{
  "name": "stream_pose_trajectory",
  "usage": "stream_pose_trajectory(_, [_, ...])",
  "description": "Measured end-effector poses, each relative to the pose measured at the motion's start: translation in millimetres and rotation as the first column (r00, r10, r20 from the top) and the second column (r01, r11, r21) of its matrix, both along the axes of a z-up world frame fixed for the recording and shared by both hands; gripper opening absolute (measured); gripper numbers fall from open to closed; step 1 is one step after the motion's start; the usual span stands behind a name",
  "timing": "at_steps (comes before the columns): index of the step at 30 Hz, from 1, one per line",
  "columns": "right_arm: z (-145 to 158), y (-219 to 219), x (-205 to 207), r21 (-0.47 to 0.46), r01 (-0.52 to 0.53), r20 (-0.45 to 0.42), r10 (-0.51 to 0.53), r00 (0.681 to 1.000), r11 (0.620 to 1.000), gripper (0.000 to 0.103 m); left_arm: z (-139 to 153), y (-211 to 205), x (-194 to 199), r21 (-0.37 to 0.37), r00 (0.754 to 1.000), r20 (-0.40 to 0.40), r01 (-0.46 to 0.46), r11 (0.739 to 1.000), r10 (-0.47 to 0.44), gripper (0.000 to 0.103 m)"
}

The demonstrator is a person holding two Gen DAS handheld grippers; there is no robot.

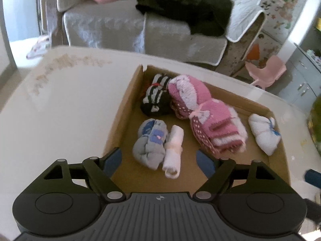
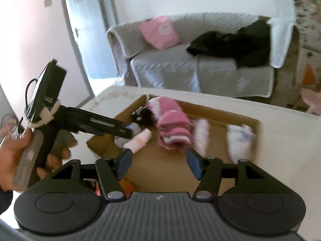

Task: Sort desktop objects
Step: 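Lift both open tools away from the box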

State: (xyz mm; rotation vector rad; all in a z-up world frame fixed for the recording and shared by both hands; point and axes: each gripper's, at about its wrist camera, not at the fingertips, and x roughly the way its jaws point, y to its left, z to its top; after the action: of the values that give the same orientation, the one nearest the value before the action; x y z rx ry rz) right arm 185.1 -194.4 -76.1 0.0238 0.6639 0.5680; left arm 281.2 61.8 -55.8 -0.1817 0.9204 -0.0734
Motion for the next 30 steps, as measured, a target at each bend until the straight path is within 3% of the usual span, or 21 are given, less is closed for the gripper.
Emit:
stream_pose_trajectory(8, [-29.5,-34.9,-53.5,-0.045,0.074,-0.033,-0.076,0.997,0.996,0.06,5.3,0.3,-80.0,0.101,0.987,0.031,0.152,0.983,-0.155,0.088])
stream_pose_trajectory(15, [-55.5,-24.6,-64.9,-0.094,0.076,-0.028,-0.079,0.996,0.993,0.065,-22.6,-7.3,-137.9,0.087,0.97,-0.048,0.241,0.967,-0.237,0.089])
stream_pose_trajectory(21, [-65.6,-29.5,-84.9,-0.082,0.046,-0.026,-0.048,0.998,0.996,0.07,-27.1,-41.5,-186.0,0.069,0.94,-0.062,0.34,0.938,-0.336,0.089])
stream_pose_trajectory(26, [-67.0,-35.1,-100.2,-0.065,0.007,-0.02,-0.008,1.0,0.998,0.071,-26.8,-71.9,-198.9,0.055,0.938,-0.079,0.342,0.938,-0.337,0.089])
stream_pose_trajectory(30, [-69.7,-34.1,-104.6,-0.054,-0.027,-0.029,0.025,0.999,0.998,0.071,-26.0,-80.4,-201.1,0.07,0.955,-0.079,0.29,0.954,-0.285,0.09])
